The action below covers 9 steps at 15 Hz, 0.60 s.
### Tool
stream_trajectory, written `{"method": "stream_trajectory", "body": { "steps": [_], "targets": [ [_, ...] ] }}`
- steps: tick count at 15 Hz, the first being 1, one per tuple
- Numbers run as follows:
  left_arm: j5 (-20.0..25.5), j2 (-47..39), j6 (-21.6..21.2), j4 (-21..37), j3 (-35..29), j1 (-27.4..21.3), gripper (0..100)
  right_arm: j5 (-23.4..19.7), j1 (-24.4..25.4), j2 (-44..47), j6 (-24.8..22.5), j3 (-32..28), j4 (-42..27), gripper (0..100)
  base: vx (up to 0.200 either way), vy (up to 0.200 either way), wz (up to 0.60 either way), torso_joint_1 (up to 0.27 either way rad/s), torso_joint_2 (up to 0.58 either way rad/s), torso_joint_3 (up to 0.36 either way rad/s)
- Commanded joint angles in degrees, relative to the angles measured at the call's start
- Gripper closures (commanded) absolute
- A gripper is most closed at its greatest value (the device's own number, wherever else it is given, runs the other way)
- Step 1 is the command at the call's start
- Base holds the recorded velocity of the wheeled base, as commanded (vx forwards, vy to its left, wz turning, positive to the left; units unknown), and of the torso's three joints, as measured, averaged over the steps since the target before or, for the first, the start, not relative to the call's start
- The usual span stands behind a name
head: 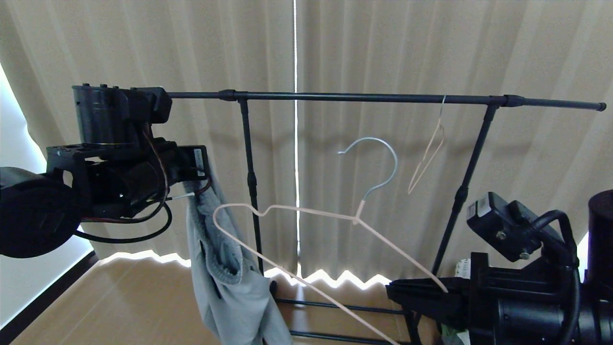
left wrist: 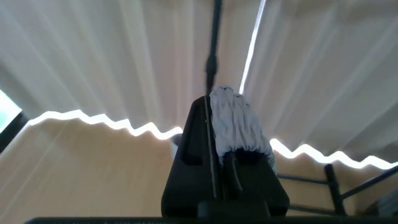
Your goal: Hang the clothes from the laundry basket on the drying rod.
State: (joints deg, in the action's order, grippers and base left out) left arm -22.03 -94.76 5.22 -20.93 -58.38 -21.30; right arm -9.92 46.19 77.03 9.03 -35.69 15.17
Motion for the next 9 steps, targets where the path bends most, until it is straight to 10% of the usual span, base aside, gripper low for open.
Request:
{"method": "stream_trajectory", "body": {
  "steps": [1,9],
  "targets": [
    [-0.12,-0.96,0.06,0.01,-0.59,-1.73,100,0.26,0.92,4.35,0.02,-2.45,0.04,100,0.000,0.000,0.00,0.000,0.00,0.000],
    [-2.41,-1.31,-0.30,0.36,-0.07,-3.05,100,10.45,4.79,13.85,10.83,-11.50,0.04,100,0.000,0.000,0.00,0.000,0.00,0.000]
  ]
}}
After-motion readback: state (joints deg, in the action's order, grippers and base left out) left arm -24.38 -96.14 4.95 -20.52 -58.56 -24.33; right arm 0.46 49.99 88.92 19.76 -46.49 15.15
